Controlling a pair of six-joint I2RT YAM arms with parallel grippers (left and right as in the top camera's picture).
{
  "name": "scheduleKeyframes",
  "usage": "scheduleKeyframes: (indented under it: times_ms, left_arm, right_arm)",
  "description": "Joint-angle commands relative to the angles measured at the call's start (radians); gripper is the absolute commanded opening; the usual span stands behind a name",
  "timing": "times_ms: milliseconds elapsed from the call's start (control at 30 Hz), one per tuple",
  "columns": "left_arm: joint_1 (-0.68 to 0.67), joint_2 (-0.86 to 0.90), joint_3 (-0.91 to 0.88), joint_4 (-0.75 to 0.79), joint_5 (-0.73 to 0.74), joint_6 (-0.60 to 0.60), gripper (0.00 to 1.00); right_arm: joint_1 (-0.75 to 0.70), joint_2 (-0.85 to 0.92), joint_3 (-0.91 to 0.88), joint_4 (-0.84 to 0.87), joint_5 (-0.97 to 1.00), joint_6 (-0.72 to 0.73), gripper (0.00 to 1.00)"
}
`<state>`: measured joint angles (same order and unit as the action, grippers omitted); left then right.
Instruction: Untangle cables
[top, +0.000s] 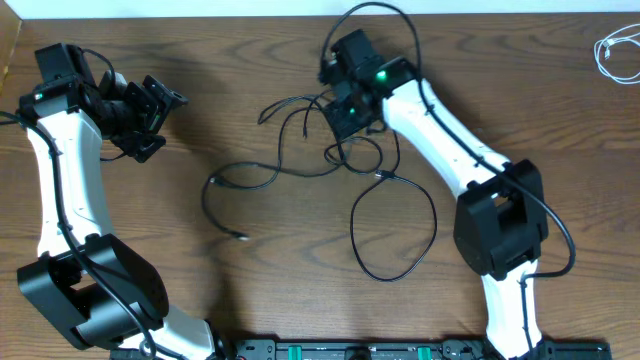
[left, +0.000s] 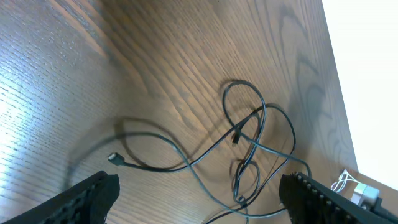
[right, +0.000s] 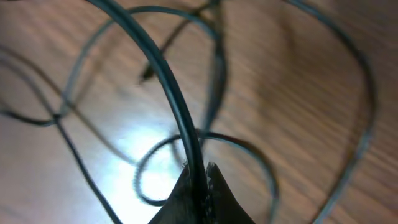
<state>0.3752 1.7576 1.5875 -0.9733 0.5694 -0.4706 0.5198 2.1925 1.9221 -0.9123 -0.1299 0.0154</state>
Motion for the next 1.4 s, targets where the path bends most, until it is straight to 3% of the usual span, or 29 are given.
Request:
scheduleKeyframes:
  times_ms: [0,133,233,433,567,733,900,1167,1367]
  left_arm:
    - [-0.002,-0.021,0.004,-0.006,-0.013,0.015,0.88]
    - [-0.002,-0.021,0.004,-0.010,-0.013,0.015,0.88]
    - [-0.002,-0.021,0.004,-0.010,-0.013,0.018,0.88]
    - [-0.002,-0.021,0.004,-0.011,-0.013,0.019,0.88]
    - [-0.002,-0.021,0.004,-0.013,-0.013,0.023,0.88]
    - [-0.002,-0.021,0.004,-0.013,-0.013,0.023,0.88]
    - [-0.002,-0.021,0.004,-0.014,-0.013,0.025,0.88]
    - [-0.002,-0.021,0.004,-0.018,-0.013,0.026,0.88]
    - [-0.002,-0.021,0.004,-0.017,-0.013,0.026,0.88]
  right_arm:
    - [-0.002,0.063,-0.007,0.000,0.042,0.013,0.01]
    - [0.000,0.114,-0.007,0.011,0.041,0.013,0.02]
    - [0.010,0.147,-0.007,0.024,0.030,0.013,0.22]
    - [0.034,0.185,-0.007,0.053,0.015,0.013,0.50]
    - [0.045,0.200,-0.007,0.061,0.015,0.014,0.56]
    - [0.052,0.232,-0.007,0.048,0.015,0.014,0.55]
    - [0.054,0.241,-0.007,0.037,0.020,0.014,0.46]
    - [0.052,0.235,-0.003,0.037,0.026,0.014,0.01]
    - [0.050,0.173,0.008,0.017,0.026,0.014,0.01]
